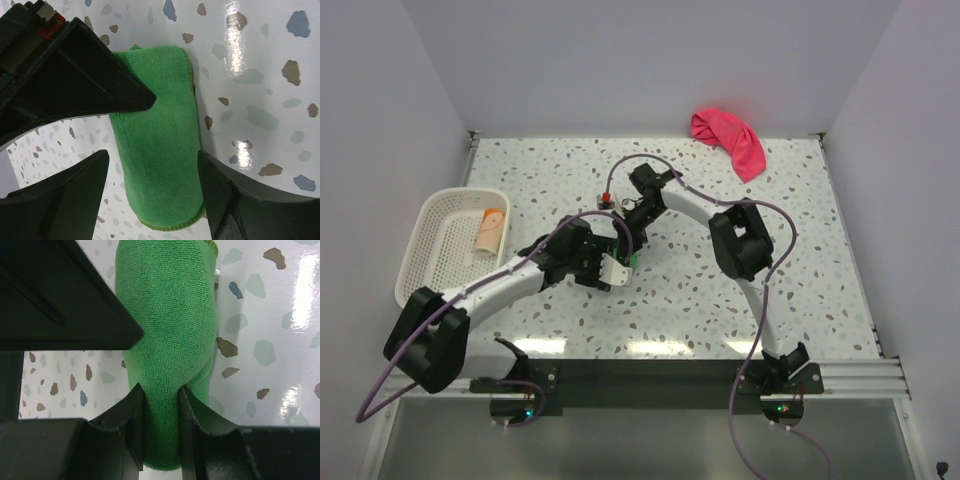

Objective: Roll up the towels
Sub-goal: Roll the towel, then place the rolled towel into the container, then move the towel to the center of the board

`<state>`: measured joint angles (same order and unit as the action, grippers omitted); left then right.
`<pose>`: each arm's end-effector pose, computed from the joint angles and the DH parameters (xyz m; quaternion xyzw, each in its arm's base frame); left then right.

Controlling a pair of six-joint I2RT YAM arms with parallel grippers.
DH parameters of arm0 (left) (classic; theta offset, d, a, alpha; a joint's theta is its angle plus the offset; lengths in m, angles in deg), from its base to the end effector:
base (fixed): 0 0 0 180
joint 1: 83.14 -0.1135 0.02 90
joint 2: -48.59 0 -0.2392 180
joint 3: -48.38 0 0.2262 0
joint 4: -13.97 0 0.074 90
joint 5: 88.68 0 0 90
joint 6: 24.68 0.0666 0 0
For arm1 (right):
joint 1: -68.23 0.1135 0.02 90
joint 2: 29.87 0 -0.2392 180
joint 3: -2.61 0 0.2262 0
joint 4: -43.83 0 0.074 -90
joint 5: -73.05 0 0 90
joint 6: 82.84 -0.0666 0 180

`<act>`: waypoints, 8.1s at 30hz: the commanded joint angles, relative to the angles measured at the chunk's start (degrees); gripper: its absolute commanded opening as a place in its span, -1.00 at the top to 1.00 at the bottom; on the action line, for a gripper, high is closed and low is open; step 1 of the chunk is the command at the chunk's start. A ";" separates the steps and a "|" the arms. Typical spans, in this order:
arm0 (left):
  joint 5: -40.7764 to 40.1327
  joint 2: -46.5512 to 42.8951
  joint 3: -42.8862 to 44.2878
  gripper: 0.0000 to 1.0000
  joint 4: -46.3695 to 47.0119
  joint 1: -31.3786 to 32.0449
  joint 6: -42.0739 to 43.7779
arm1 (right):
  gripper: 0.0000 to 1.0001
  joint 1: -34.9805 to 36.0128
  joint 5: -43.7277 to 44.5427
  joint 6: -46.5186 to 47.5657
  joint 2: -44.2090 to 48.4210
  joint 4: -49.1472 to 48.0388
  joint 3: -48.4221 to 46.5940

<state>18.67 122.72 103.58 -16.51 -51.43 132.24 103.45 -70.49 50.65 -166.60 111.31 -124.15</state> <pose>0.2091 -0.1525 0.1657 0.7372 0.5648 -0.0311 0.3696 0.3299 0.2985 0.1274 -0.6008 0.6550 0.4395 0.1296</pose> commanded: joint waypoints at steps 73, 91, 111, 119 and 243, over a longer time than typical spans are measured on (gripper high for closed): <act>-27.09 23.16 26.38 1.00 -0.47 -54.91 -40.29 | -0.97 -23.53 3.79 -20.81 23.08 -0.50 16.01; -18.49 31.43 29.27 1.00 0.06 -54.91 -42.48 | -0.93 -18.88 3.61 -31.18 21.33 -12.55 22.78; -12.86 33.63 33.75 0.35 -7.49 -54.91 -45.12 | -0.95 -17.21 4.67 -28.81 19.57 -10.00 20.49; -12.95 31.78 34.19 0.04 -9.16 -54.99 -44.15 | -0.96 -17.29 4.41 -28.37 19.22 -9.47 20.05; 4.20 50.75 58.51 -0.39 13.32 1.52 -54.33 | 1.00 -44.89 23.40 5.65 58.06 21.81 43.96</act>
<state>24.85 169.85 155.64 -13.27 -51.15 84.41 58.80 -46.47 55.44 -110.71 130.13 -80.87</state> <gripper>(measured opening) 0.687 0.015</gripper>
